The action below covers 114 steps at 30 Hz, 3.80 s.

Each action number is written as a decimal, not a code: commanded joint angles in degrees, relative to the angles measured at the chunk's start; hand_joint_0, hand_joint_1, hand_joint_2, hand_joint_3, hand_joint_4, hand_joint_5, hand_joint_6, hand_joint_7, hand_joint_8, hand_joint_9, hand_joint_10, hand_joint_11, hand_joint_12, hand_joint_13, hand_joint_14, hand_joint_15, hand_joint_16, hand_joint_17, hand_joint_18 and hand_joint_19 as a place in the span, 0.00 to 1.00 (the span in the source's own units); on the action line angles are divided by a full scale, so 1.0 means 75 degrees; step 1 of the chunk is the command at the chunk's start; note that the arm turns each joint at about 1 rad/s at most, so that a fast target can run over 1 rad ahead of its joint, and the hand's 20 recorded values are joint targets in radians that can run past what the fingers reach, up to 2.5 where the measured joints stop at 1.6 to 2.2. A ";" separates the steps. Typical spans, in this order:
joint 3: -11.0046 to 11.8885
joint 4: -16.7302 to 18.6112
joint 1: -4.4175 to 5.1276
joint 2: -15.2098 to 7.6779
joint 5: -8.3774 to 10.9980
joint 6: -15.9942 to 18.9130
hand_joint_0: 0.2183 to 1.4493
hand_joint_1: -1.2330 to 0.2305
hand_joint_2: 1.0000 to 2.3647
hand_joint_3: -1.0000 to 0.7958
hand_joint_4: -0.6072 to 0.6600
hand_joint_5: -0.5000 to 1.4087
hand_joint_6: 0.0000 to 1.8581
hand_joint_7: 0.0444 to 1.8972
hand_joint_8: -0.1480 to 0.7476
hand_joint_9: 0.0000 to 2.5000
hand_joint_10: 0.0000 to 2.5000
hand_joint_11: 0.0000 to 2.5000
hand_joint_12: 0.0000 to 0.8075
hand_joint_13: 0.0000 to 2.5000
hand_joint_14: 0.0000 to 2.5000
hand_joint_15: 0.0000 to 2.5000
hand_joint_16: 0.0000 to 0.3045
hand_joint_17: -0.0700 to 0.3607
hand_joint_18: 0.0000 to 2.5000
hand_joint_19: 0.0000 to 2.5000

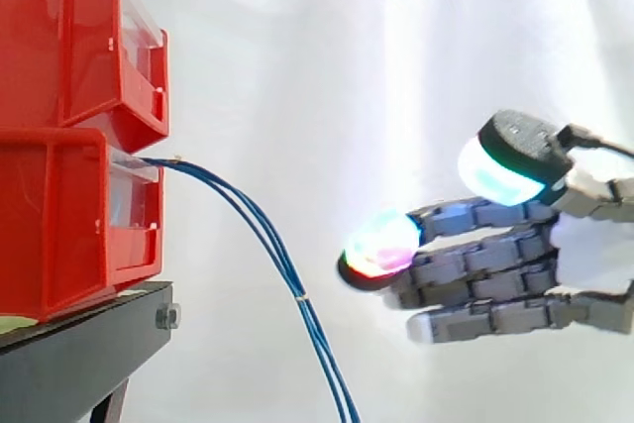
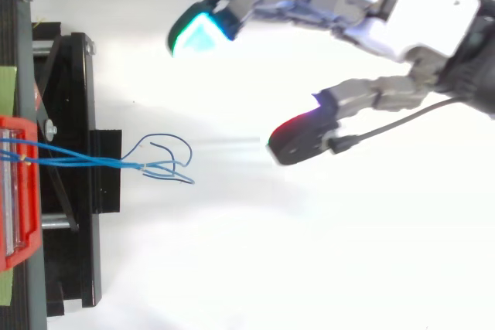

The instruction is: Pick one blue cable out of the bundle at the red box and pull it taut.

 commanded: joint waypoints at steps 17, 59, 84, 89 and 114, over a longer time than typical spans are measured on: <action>0.0630 0.0312 0.0212 -0.1036 -0.0426 0.0416 0.26 0.37 0.00 0.28 0.77 0.16 0.27 0.39 0.49 0.10 0.00 0.00 0.44 0.00 0.00 0.00 0.19 0.46 0.00 0.03; 0.2001 -0.0262 0.0130 -0.1692 -0.0649 0.1025 0.33 0.38 0.01 0.38 0.69 0.19 0.33 0.55 0.51 0.14 0.00 0.03 0.43 0.00 0.00 0.00 0.18 0.44 0.00 0.04; 0.2001 -0.0532 0.0094 -0.1692 -0.0895 0.0978 0.31 0.36 0.01 0.35 0.67 0.16 0.43 0.43 0.51 0.15 0.00 0.04 0.43 0.01 0.00 0.00 0.18 0.44 0.02 0.05; 0.2001 -0.0532 0.0071 -0.1692 -0.0942 0.0990 0.32 0.36 0.01 0.41 0.67 0.16 0.46 0.43 0.51 0.15 0.00 0.05 0.43 0.02 0.00 0.00 0.17 0.44 0.03 0.05; 0.2013 -0.0520 -0.0070 -0.1645 -0.1223 0.1002 0.28 0.38 0.01 0.36 0.68 0.16 0.46 0.42 0.52 0.15 0.00 0.06 0.44 0.01 0.00 0.00 0.18 0.45 0.02 0.06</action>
